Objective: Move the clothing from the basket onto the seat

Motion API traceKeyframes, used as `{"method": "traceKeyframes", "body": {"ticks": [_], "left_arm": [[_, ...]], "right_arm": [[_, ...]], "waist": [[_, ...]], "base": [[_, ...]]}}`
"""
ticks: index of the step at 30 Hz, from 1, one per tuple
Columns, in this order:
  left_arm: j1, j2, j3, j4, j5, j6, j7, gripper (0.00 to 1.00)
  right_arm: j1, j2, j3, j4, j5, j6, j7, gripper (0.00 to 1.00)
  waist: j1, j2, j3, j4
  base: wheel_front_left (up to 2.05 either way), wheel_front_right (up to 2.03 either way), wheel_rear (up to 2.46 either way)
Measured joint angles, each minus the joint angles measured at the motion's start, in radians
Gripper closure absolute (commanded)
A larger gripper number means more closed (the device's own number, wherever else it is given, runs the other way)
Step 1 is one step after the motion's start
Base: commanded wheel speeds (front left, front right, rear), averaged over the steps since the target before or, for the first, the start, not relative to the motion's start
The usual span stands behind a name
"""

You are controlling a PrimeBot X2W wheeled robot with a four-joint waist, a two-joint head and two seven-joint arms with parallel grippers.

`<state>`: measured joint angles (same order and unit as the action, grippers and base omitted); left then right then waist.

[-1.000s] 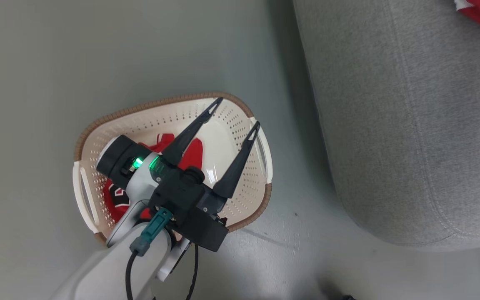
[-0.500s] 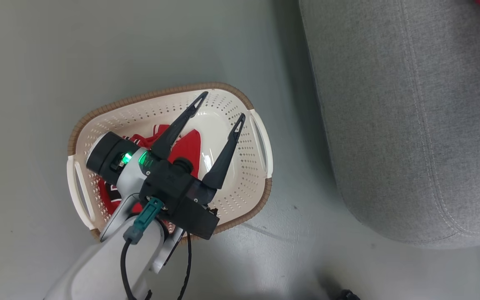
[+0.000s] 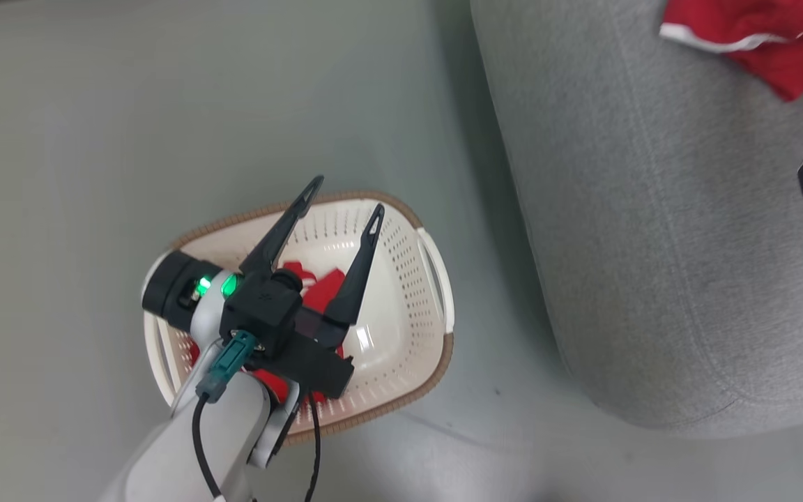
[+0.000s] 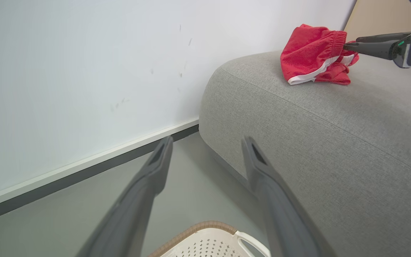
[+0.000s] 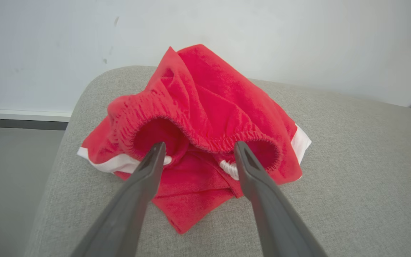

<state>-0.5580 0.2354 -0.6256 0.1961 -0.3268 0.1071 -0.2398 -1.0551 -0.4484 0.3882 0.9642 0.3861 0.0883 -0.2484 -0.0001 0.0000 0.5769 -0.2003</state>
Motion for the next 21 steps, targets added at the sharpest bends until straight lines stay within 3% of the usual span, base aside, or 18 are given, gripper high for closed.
{"method": "traceKeyframes", "body": {"ticks": [11,21], "left_arm": [[0.082,-0.036,0.069,0.064,-0.087,0.007,-0.010,0.00],[0.207,-0.035,0.191,0.122,-0.154,0.008,-0.010,0.00]], "right_arm": [[0.108,0.008,-0.005,-0.064,-0.009,-0.010,-0.001,0.00],[0.283,0.130,-0.014,-0.188,0.004,-0.050,-0.001,0.00]], "waist": [[-0.0001,-0.0001,-0.153,0.029],[-0.0001,-0.0002,-0.311,0.085]], "base": [[0.00,0.00,0.00],[0.00,0.00,0.00]]}}
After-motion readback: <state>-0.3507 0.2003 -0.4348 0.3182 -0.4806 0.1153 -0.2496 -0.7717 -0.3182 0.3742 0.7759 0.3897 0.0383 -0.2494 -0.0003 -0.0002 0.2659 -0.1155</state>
